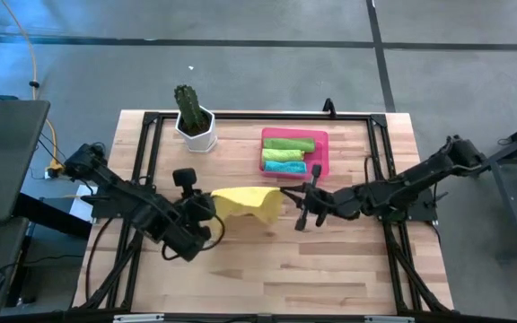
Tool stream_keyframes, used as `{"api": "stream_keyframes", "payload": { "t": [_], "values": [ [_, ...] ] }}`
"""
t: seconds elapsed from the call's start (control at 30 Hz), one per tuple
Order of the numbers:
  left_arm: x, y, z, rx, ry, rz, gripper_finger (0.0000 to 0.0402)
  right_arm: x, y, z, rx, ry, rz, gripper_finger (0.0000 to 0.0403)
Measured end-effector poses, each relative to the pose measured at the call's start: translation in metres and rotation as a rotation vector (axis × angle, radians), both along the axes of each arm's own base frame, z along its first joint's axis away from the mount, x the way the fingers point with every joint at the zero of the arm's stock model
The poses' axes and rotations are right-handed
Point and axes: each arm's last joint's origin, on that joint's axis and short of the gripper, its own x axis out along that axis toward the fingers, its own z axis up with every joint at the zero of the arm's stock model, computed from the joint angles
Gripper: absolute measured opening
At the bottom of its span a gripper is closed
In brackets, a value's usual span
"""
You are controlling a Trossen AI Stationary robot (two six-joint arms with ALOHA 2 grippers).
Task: Roll microfiber towels into tight, uniform cylinder then place into a basket
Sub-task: Roll the yellow microfiber cloth
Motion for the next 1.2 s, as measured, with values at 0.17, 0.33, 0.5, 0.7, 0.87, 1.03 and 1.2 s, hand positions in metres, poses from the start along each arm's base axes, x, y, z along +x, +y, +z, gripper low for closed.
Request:
{"api": "stream_keyframes", "payload": {
  "t": [0.17, 0.33, 0.5, 0.7, 0.87, 1.03, 1.2],
  "values": [
    [0.003, 0.022, -0.006, 0.077, 0.070, 0.068, 0.0000, 0.001, -0.024, -0.004, 0.030, -0.100, -0.180, 0.0000],
    [0.008, 0.040, -0.006, 0.132, 0.075, 0.123, 0.0000, 0.005, -0.036, 0.009, -0.022, -0.168, -0.186, 0.0000],
    [0.011, 0.038, -0.010, -0.009, 0.113, 0.107, 0.0000, 0.005, -0.025, 0.001, -0.062, -0.072, -0.067, 0.0000],
    [0.024, 0.000, -0.053, -0.210, 0.189, -0.013, 0.0000, -0.006, 0.001, -0.032, 0.170, 0.142, 0.040, 0.0000],
    [0.037, -0.041, -0.100, -0.262, 0.206, -0.137, 0.0000, -0.013, 0.033, -0.052, 0.284, 0.216, 0.110, 0.0000],
    [0.047, -0.078, -0.141, -0.265, 0.258, -0.266, 0.0000, -0.014, 0.062, -0.075, 0.391, 0.256, 0.151, 0.0000],
    [0.052, -0.103, -0.168, -0.305, 0.311, -0.315, 0.0000, -0.015, 0.084, -0.100, 0.478, 0.302, 0.157, 0.0000]
  ]
}}
